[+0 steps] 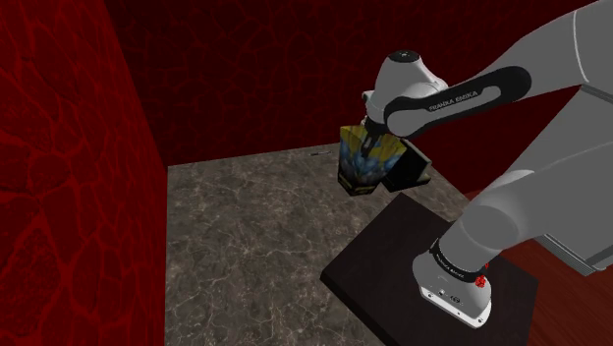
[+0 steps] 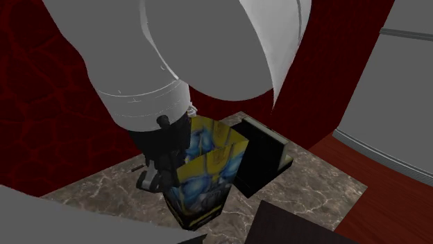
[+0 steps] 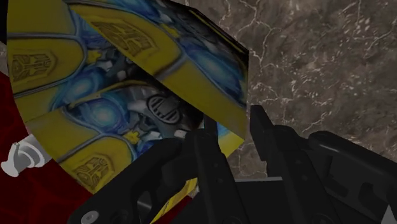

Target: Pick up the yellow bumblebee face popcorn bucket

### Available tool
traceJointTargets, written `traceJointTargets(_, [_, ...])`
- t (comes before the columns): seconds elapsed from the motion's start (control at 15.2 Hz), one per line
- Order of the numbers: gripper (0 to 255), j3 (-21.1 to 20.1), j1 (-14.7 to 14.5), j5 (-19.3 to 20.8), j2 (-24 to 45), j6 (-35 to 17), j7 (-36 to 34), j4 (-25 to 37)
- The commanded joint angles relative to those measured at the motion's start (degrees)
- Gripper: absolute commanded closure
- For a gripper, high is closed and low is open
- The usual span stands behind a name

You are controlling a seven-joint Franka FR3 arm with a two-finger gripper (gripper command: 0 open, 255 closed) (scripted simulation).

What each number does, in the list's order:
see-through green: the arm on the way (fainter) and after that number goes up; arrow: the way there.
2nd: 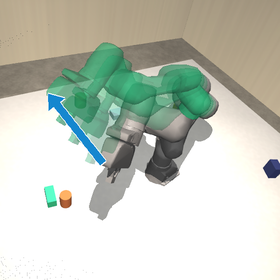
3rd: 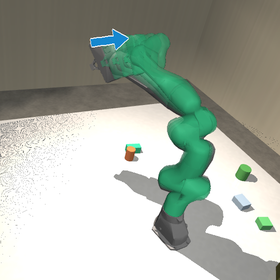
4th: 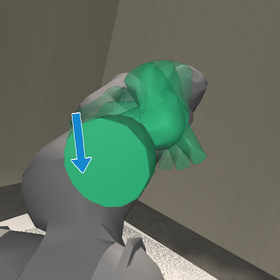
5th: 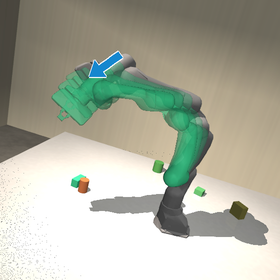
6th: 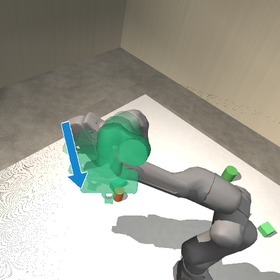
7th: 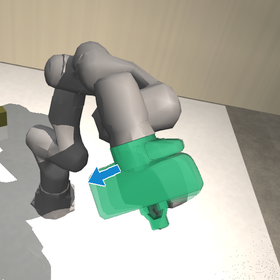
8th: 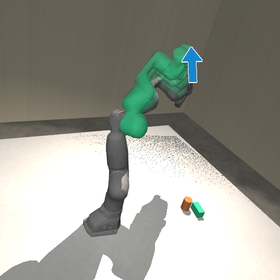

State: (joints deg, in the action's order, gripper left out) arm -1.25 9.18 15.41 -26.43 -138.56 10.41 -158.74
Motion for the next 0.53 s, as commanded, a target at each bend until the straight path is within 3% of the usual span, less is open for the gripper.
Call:
traceJointTargets(0.0, [255, 0.22, -0.28, -0.53, -1.66, 2.23, 0.81, 0.96])
traceJointTargets(0.46, [255, 0.4, -0.83, -1.59, -4.33, 7.1, 2.06, 3.24])
